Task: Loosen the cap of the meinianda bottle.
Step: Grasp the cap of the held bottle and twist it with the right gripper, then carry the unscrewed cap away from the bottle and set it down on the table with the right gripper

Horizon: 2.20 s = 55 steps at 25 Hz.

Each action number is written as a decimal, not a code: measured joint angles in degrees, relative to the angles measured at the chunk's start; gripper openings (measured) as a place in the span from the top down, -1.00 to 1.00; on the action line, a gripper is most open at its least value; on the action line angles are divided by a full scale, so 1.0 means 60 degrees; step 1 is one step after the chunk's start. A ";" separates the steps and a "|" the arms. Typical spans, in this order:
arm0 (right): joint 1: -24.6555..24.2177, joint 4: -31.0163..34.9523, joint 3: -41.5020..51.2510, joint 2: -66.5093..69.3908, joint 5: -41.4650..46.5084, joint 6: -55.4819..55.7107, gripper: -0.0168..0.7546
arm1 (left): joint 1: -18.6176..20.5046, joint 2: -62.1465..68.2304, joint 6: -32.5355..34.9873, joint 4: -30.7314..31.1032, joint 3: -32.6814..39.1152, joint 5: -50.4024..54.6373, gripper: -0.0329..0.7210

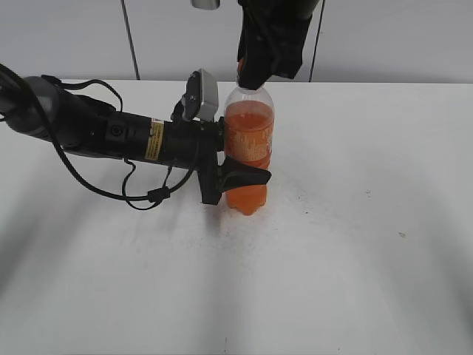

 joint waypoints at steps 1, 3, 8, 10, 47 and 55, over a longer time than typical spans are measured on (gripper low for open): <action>0.0000 0.0000 0.0000 0.0000 0.0000 0.0000 0.24 | 0.0000 0.0000 0.0000 0.0000 0.0000 0.0000 -0.20; 0.0000 0.0000 0.0000 -0.0020 0.0008 0.0000 0.24 | 0.0000 0.0000 0.0000 0.0000 0.0000 -0.0011 -0.20; 0.0000 0.0127 0.0000 -0.0072 0.0088 0.0000 0.25 | 0.0000 0.0000 0.0000 0.0099 0.0000 -0.0097 -0.20; 0.0000 0.0125 0.0011 -0.0081 0.0119 0.0000 0.25 | -0.0009 0.0000 0.0000 0.0120 0.0000 -0.0116 -0.20; -0.3240 -0.0969 0.1835 -0.0968 -0.0618 0.8227 0.25 | -0.0015 0.0000 0.0038 0.0208 0.0000 -0.0185 -0.20; -0.5011 -0.0969 0.5069 -0.0968 -0.3085 1.0356 0.25 | -0.0015 0.0000 0.0038 0.0208 0.0000 -0.0185 -0.20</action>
